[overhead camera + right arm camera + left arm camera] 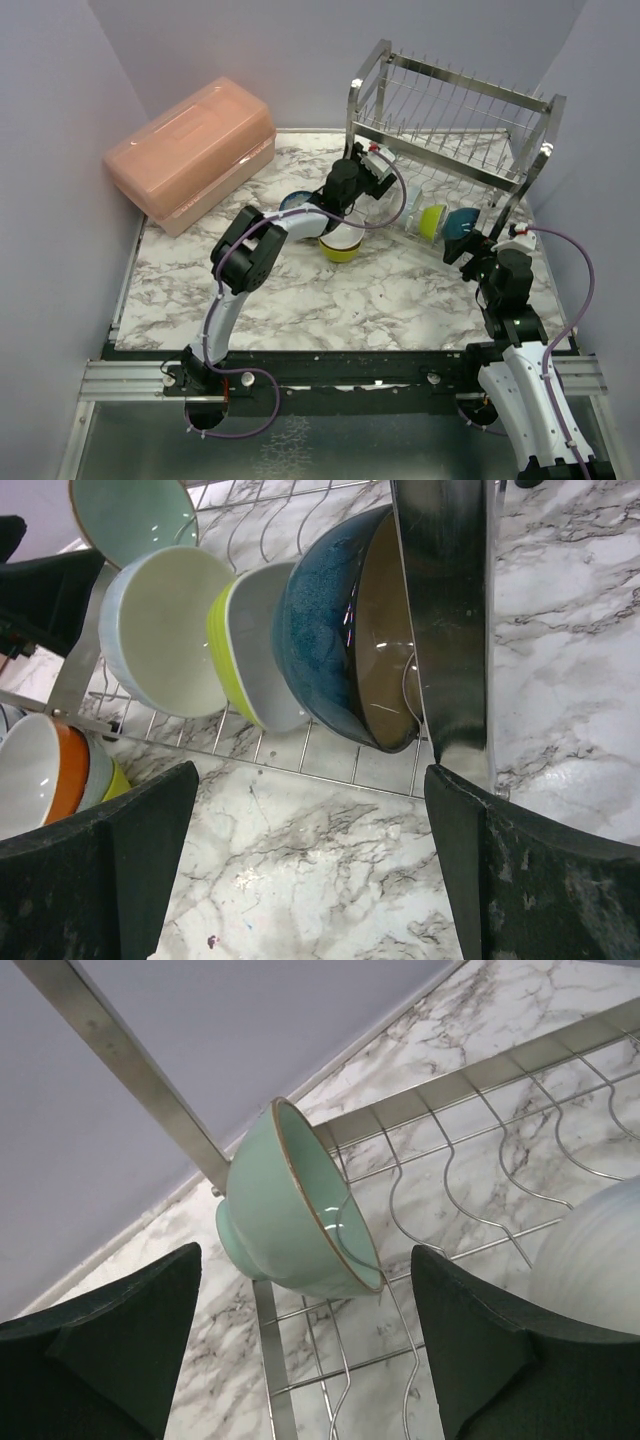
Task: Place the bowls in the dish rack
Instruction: Adjust the bowl in the dish rack.
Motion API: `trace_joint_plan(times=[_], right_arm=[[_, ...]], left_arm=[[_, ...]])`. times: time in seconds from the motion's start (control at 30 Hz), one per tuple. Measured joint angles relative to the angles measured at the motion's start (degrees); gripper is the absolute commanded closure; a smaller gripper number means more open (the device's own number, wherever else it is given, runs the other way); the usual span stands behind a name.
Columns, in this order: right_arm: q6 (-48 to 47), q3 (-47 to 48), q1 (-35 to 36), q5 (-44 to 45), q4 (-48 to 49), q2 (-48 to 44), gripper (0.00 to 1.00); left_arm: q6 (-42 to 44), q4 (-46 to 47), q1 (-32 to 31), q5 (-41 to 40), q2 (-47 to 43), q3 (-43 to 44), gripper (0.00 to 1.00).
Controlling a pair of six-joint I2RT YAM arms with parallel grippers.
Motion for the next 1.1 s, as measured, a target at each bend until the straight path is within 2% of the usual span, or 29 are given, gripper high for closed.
trace_joint_plan(times=[0.27,0.57,0.73,1.1], right_arm=[[0.00,-0.02,0.02,-0.59,0.02,0.02,0.00],[0.00,0.00,0.02,-0.63,0.02,0.02,0.00],[0.00,0.02,0.02,-0.68,-0.02,-0.04,0.00],[0.59,2.93,0.00,-2.32,-2.75,-0.48,0.00]], left_arm=[[-0.57,4.13,-2.23,-0.13,-8.13,-11.04,0.14],[-2.58,8.17,-3.32,0.76,-12.46,-13.46,0.14],[-3.32,8.35,-3.89,1.22,-15.43,-17.68,0.14],[-7.50,9.73,-7.63,1.16,-33.75,-36.63,0.14]])
